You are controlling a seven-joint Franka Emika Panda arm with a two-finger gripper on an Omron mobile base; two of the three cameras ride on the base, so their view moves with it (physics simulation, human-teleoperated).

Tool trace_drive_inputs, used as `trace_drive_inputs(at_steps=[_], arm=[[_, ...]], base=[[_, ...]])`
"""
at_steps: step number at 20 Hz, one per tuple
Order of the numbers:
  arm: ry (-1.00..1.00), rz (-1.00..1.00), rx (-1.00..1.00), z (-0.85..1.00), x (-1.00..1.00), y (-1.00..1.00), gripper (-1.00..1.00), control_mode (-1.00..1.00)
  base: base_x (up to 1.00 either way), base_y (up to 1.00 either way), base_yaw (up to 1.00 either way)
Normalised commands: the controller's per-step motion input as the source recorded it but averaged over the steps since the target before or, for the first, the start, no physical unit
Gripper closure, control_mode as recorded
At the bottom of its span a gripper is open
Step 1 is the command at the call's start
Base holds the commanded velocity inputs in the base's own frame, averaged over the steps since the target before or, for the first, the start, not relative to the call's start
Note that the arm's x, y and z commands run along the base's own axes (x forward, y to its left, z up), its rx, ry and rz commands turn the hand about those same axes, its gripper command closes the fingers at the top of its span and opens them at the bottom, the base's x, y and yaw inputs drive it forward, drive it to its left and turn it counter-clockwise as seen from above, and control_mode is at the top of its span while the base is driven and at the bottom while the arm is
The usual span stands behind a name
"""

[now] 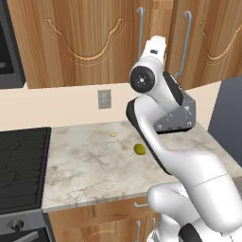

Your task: Pick the pan from the cabinet and place it on the stove. Then turn on the stove burner for the pan.

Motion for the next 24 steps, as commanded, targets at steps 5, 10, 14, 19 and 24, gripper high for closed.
trace_drive_inputs(at_steps=[5,10,14,19,24], arm=[[0.08,0.0,-0.1,-0.02,0.59,-0.11,-1.0,-1.0],[0.05,0.0,-0.08,0.0,0.39,-0.16,-1.0,-1.0],[0.03,-0.01,-0.08,0.0,0.17,-0.21,-1.0,-1.0],[0.0,-0.06,-0.07,0.0,-0.08,-0.28,-1.0,-1.0],[0.0,-0.12,-0.05,0.0,-0.34,-0.28,-1.0,-1.0]], base=[[0.0,0.0,0.0],[0.0,0.0,0.0],[0.0,0.0,0.0],[0.0,0.0,0.0],[0.0,0.0,0.0]])
